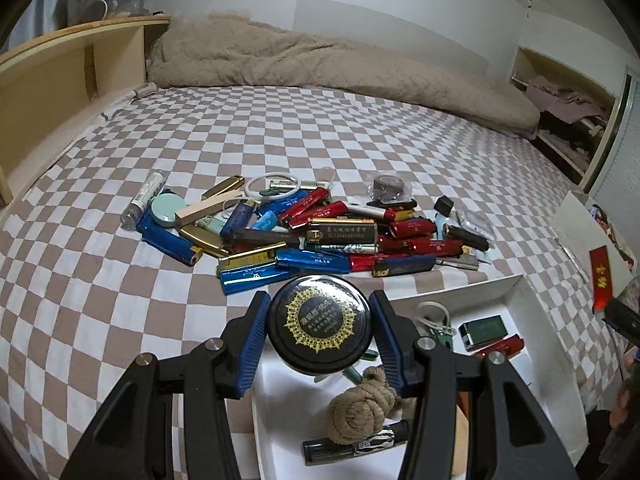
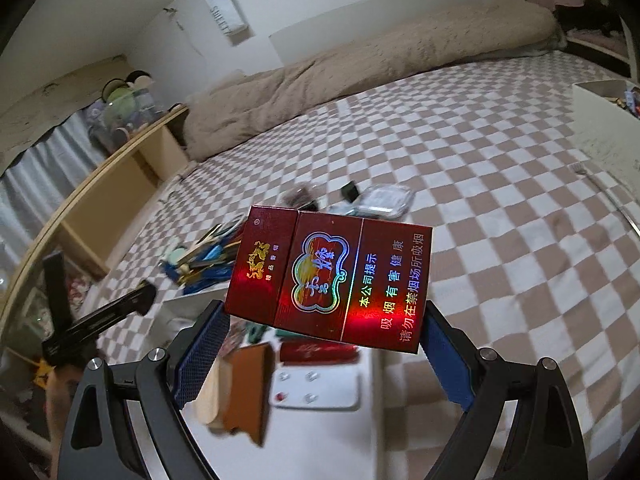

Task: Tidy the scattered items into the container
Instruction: 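Carry the tin and the cigarette pack over the white tray with both tools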

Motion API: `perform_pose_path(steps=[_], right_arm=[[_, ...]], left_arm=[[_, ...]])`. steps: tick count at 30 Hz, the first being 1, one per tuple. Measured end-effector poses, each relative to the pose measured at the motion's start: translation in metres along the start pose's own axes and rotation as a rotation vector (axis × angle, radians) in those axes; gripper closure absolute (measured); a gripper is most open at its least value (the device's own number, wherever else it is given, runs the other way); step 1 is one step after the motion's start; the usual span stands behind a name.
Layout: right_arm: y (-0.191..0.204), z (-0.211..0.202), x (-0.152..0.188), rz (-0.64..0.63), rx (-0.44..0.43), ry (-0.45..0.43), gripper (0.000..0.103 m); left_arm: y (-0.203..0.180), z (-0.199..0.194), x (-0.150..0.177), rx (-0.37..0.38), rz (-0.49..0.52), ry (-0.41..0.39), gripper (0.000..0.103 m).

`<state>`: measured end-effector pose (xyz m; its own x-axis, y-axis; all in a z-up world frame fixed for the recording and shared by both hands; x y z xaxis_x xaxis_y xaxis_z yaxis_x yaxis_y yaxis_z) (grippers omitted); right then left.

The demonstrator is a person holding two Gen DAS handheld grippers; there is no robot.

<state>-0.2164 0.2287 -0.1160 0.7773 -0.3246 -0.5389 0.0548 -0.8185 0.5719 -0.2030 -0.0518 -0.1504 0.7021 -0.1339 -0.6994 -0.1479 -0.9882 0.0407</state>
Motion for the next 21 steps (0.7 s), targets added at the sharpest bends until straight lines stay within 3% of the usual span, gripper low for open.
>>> perform_pose_path(steps=[10, 16, 21], right_arm=[[0.026, 0.003, 0.030, -0.023, -0.055, 0.054, 0.010], [0.031, 0.003, 0.038, -0.023, -0.073, 0.074, 0.010], [0.031, 0.003, 0.041, -0.027, -0.068, 0.080, 0.010]], left_arm=[[-0.004, 0.020, 0.010, -0.006, 0.025, 0.055, 0.053], [-0.010, 0.034, 0.016, -0.004, 0.052, 0.113, 0.053], [-0.009, 0.034, 0.018, -0.010, 0.040, 0.116, 0.051]])
Point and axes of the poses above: each gripper's, at about its wrist camera, not at the fingertips, and z roughly the way its jaws point, y to its left, x to its underside, the point moved 9 cm from there along z, roughly the way its jaws point, and after that the axes turned 14 degrees about z, right-handed, at the moved point
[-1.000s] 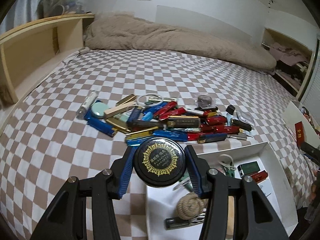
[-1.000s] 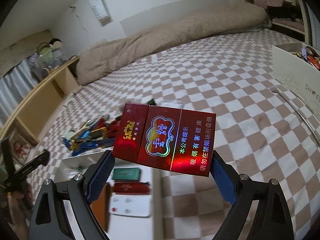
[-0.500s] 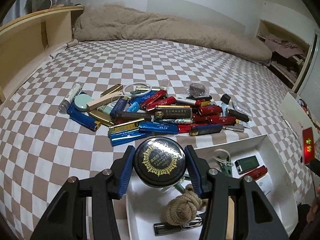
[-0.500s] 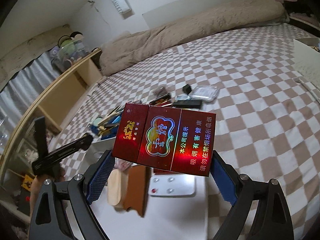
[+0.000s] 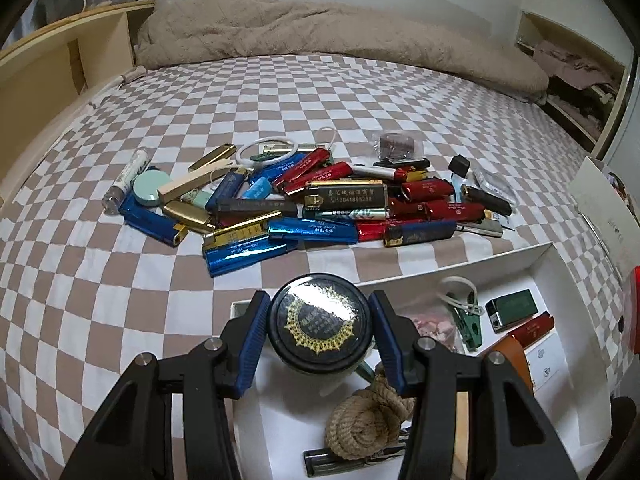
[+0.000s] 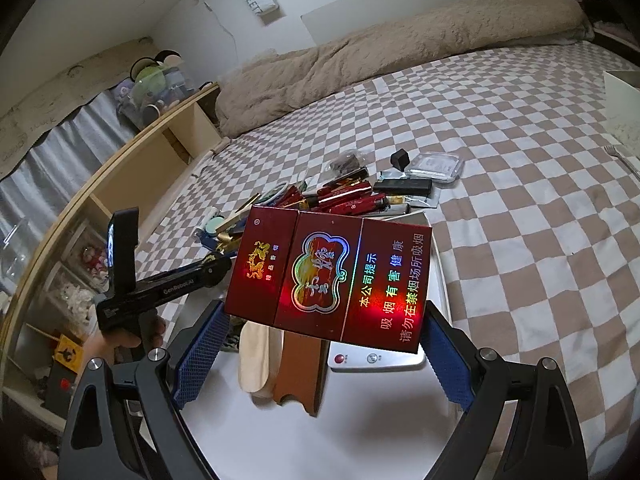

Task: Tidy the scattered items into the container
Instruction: 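Carry the tin and the cigarette pack over the white tray with both tools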

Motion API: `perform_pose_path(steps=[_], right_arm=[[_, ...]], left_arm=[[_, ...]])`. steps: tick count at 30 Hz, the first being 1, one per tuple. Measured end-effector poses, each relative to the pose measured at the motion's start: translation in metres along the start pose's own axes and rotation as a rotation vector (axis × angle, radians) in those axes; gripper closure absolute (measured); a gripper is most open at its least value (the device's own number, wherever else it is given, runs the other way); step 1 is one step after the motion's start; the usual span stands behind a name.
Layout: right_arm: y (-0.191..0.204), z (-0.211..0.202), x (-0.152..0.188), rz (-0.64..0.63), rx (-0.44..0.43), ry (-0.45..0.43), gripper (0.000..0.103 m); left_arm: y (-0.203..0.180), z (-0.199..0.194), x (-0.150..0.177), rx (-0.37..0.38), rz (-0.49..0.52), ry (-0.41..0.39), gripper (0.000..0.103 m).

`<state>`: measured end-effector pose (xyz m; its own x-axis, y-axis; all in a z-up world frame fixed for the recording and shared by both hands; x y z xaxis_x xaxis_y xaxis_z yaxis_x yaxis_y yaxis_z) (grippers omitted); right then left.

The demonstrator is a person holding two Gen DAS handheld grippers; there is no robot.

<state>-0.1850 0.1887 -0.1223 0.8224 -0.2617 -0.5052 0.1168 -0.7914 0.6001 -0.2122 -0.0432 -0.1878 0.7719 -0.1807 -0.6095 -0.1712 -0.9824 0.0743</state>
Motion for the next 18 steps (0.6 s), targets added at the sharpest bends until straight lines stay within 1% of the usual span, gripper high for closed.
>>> perform_pose_path(steps=[2, 3, 11, 15, 18], right_arm=[[-0.001, 0.001, 0.002, 0.000, 0.005, 0.005, 0.010], [-0.002, 0.001, 0.003, 0.000, 0.008, 0.009, 0.010], [-0.013, 0.006, 0.019, -0.004, 0.055, 0.047, 0.010], [-0.017, 0.011, 0.032, -0.035, 0.120, 0.079, 0.010], [-0.017, 0.013, 0.040, -0.057, 0.148, 0.098, 0.010]], left_arm=[[0.003, -0.002, 0.001, -0.003, -0.015, -0.003, 0.041], [0.003, -0.003, 0.001, -0.001, -0.022, -0.008, 0.039], [-0.002, -0.010, 0.005, 0.016, -0.020, -0.017, 0.038], [-0.005, -0.017, 0.005, 0.023, -0.012, -0.031, 0.038], [-0.005, -0.021, 0.006, 0.030, -0.016, -0.043, 0.038]])
Point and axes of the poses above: each gripper's, at about its wrist camera, not at the fingertips, and z roughly the way its jaws point, y to its left, x to its underside, the point moved 9 cm from there along z, roughly the way its jaws point, and after that the axes turned 14 degrees about z, right-handed, at the moved point
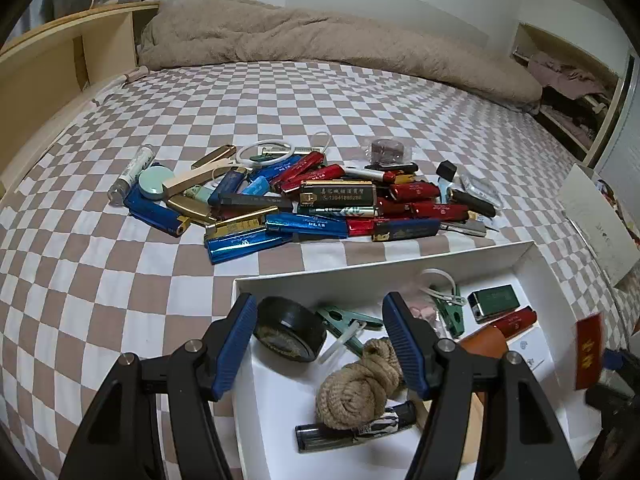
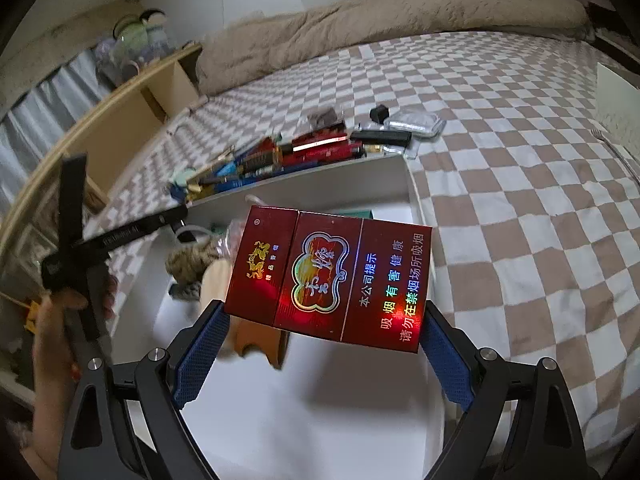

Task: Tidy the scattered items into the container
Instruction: 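Carry the tin and the cigarette pack over the white tray with both tools, then open the left tool to drop the tin while the right tool lowers the pack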

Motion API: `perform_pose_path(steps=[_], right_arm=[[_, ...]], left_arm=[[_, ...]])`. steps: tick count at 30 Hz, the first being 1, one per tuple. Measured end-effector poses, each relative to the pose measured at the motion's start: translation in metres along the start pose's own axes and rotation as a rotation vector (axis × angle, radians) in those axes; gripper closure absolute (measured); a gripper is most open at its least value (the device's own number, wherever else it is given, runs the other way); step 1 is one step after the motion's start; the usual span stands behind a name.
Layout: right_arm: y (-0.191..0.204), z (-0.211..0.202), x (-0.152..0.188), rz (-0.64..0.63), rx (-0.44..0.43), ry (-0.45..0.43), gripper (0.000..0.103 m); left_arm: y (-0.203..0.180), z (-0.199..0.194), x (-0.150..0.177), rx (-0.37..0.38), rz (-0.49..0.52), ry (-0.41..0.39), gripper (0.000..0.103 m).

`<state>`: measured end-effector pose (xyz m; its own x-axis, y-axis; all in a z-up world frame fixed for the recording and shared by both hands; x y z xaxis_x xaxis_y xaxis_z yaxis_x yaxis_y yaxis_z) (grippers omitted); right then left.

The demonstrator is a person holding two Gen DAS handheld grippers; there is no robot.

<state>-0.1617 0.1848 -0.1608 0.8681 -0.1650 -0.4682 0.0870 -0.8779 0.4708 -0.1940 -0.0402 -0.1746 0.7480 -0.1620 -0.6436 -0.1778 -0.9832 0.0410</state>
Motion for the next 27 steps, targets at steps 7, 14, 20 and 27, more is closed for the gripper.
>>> perform_pose_path(steps=[7, 14, 20, 27], right_arm=[[-0.001, 0.010, 0.023, -0.053, 0.069, 0.066, 0.010], [-0.003, 0.017, 0.031, -0.065, 0.107, 0.097, 0.010], [-0.006, 0.019, 0.035, -0.069, 0.145, 0.101, 0.010], [-0.005, 0.023, 0.036, -0.088, 0.185, 0.107, 0.009]], left_arm=[[0.000, -0.007, 0.001, 0.010, -0.005, -0.012, 0.038], [-0.001, -0.013, 0.002, 0.024, -0.009, -0.025, 0.038], [0.001, -0.018, 0.002, 0.030, -0.015, -0.036, 0.038], [0.003, -0.023, 0.003, 0.036, -0.019, -0.042, 0.038]])
Point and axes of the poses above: each gripper's, at about its wrist camera, not at the fingertips, and z roughly the way its jaws point, y to its left, x to its underside, the point moved 9 cm from there along z, roughly the way its jaws point, and after that the axes turned 14 degrees about z, right-handed, at the moved point
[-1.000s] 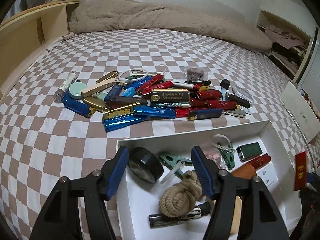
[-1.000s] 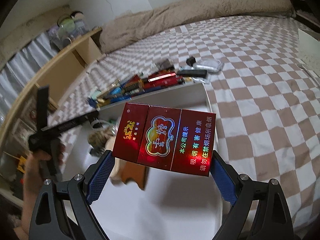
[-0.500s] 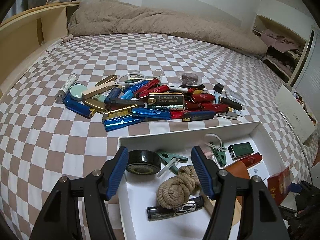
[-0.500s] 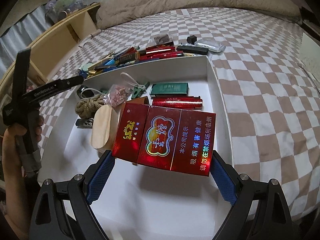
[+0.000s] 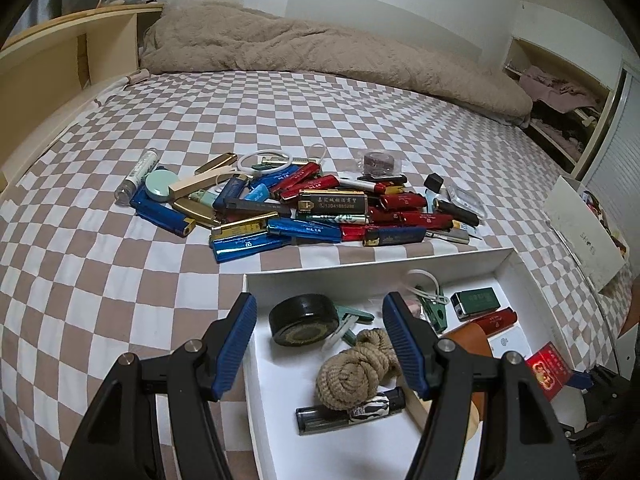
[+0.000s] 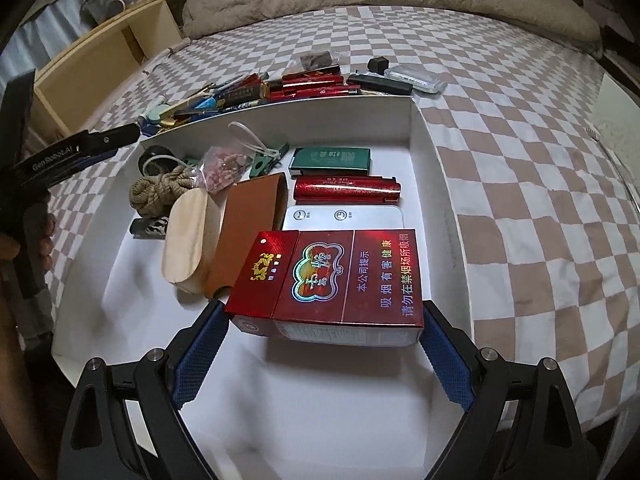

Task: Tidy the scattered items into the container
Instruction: 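Open the left tool to drop the tin while the right tool lowers the pack, then open the right tool to release the red pack into the tray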

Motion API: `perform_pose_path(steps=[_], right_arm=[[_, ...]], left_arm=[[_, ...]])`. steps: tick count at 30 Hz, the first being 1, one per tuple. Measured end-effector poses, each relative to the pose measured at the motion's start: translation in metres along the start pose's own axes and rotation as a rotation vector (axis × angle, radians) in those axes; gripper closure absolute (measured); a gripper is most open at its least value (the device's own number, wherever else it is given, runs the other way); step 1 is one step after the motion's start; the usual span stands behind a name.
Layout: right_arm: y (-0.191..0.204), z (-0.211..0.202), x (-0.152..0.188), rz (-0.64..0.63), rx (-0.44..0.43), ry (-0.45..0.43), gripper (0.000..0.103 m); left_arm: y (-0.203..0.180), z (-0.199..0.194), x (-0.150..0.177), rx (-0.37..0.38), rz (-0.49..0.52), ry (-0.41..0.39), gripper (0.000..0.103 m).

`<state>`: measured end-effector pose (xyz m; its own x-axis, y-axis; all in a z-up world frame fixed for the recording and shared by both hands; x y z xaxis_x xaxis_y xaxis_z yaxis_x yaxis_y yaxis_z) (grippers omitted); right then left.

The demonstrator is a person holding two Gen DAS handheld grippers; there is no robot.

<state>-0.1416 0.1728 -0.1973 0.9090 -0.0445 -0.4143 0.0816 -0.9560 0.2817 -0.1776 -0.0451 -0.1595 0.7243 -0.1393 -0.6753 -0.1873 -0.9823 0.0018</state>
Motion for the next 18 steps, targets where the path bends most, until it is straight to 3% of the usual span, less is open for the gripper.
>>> perform_pose_path(steps=[5, 18], right_arm=[[0.004, -0.002, 0.004, 0.009, -0.032, 0.013, 0.000], [0.008, -0.017, 0.009, 0.029, -0.082, 0.017, 0.000]], left_arm=[[-0.004, -0.003, 0.005, 0.009, 0.003, 0.003, 0.037], [-0.022, -0.010, 0.011, 0.023, 0.030, 0.002, 0.036]])
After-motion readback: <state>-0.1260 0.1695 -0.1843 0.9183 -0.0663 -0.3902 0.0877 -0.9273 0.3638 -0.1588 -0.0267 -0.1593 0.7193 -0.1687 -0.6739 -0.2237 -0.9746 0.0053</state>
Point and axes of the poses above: each gripper's, at about its wrist camera, not at the fingertips, and z roughly the way its jaws point, y to its left, x to its underside, the point moved 9 cm from there along z, roughly the way its jaws point, and after that the axes turned 14 degrees about z, right-handed, at the moved point
